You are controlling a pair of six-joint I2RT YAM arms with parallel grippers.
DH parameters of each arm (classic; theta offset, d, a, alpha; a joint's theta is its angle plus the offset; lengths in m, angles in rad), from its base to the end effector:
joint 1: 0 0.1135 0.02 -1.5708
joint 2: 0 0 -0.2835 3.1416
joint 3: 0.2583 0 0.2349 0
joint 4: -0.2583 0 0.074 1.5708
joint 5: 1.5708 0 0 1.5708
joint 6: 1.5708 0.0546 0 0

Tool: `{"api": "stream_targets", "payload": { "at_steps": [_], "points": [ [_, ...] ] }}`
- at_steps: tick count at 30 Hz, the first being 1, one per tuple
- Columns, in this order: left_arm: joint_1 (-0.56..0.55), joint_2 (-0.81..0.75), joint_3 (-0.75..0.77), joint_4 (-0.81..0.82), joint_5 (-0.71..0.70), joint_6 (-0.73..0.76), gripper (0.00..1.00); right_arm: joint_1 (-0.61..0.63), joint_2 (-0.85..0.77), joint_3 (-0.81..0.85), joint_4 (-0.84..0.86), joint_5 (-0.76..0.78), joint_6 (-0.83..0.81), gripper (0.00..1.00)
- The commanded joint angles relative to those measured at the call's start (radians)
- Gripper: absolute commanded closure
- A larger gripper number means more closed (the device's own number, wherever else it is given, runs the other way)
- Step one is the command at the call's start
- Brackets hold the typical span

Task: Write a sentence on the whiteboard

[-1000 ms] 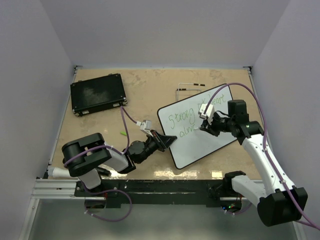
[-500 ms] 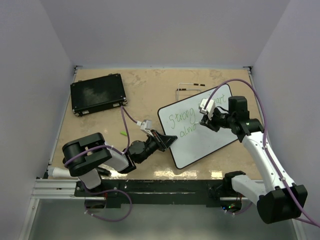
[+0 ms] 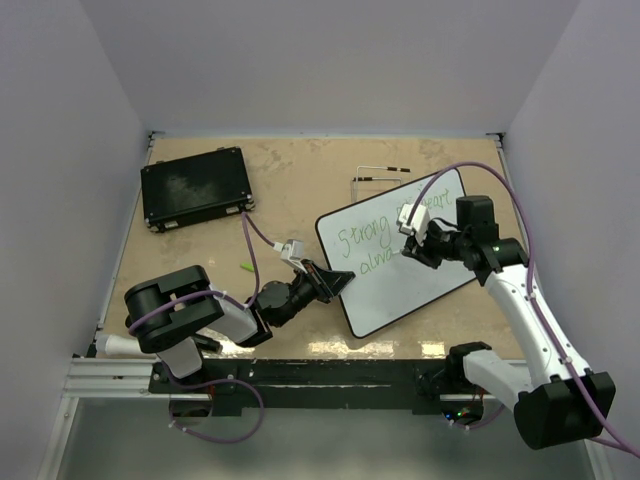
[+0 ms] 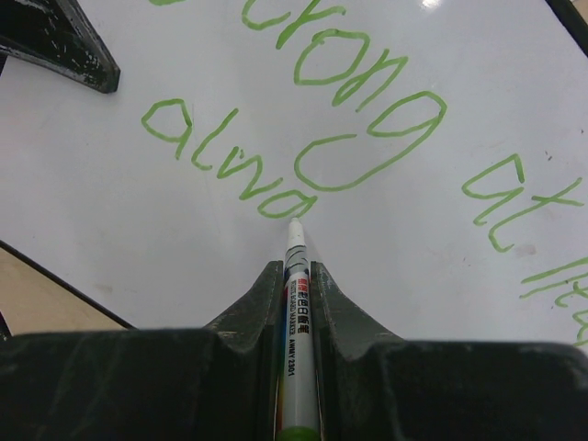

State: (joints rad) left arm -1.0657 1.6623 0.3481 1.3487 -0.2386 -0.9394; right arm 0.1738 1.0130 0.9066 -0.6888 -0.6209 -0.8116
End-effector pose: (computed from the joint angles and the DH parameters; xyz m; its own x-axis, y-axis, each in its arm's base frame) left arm 0.1509 -0.2463 0.1958 -0.5843 -0.5642 -0.5833 0.4479 0.3752 -0.8115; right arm 0.1768 0.0633 0.3050 -0.0910 -0.6150 -0.7833 -0.8831 0.4134 -0.2219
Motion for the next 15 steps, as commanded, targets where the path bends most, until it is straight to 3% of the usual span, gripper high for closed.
{"api": "stream_targets", "payload": {
  "at_steps": [1, 15],
  "points": [
    [-0.007, 0.014, 0.000, 0.159, 0.045, 0.128, 1.00, 0.003, -0.019, -0.005, -0.055, 0.001, -0.047, 1.00],
    [-0.007, 0.013, -0.014, 0.159, 0.042, 0.125, 1.00, 0.001, -0.089, 0.081, -0.075, -0.014, -0.009, 1.00]
  ]
}}
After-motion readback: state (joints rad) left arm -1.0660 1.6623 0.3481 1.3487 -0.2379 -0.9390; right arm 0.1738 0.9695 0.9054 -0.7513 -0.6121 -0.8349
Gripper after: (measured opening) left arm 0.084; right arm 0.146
